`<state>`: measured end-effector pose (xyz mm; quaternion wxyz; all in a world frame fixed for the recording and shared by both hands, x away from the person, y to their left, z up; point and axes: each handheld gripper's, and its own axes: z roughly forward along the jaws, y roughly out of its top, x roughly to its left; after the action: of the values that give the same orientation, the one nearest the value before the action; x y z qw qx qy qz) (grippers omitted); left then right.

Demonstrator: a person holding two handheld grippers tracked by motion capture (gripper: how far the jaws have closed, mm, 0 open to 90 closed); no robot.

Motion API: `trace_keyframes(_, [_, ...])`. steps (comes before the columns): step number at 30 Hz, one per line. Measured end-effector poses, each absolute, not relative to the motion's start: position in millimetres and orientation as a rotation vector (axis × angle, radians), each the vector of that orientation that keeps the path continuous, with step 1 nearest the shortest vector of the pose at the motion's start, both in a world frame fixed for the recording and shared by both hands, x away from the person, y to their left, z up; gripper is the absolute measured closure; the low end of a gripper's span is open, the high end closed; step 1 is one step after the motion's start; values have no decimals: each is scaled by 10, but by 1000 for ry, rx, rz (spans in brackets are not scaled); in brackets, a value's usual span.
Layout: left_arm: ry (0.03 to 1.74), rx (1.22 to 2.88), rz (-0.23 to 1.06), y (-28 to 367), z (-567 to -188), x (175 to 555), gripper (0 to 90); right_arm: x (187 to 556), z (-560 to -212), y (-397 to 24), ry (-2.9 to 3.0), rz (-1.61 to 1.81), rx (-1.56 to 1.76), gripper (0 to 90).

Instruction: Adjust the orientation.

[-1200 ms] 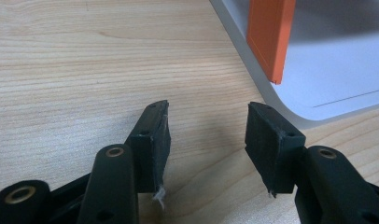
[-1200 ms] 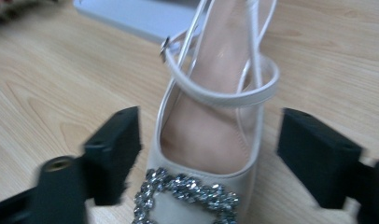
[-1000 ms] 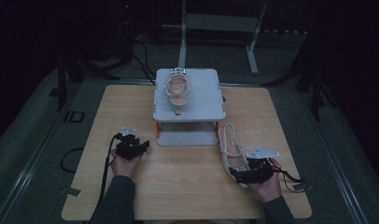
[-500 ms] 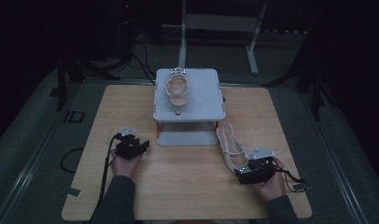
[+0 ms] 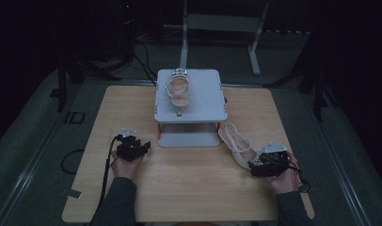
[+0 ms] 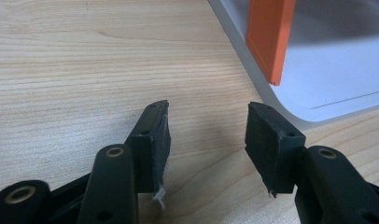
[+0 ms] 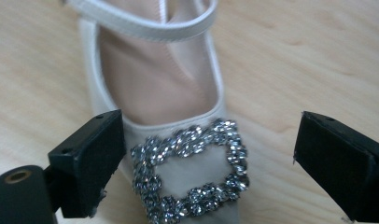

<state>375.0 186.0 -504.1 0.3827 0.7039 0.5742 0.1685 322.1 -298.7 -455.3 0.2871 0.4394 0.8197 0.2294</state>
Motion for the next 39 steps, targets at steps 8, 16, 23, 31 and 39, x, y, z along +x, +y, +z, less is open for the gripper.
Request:
trace_keyframes(8, [1466, 1794, 430, 1859, -5041, 3749, 500, 3254, -4513, -3034, 2173, 597, 1194, 90])
trace_keyframes(16, [1465, 1793, 430, 1861, -5042, 3748, 500, 3045, -4533, -2958, 2222, 771, 1150, 204])
trace_keyframes(23, [1464, 1795, 432, 1859, -5042, 3747, 500, 2952, -4532, -2962, 2354, 925, 1078, 594])
trace_keyframes(31, [1463, 1793, 428, 1865, -5043, 3746, 500, 3068, -4694, -2968, 2454, 820, 1138, 780])
trace_keyframes(39, [1462, 1794, 426, 1866, -5043, 3745, 499, 3144, -4661, -2986, 2419, 736, 1187, 806])
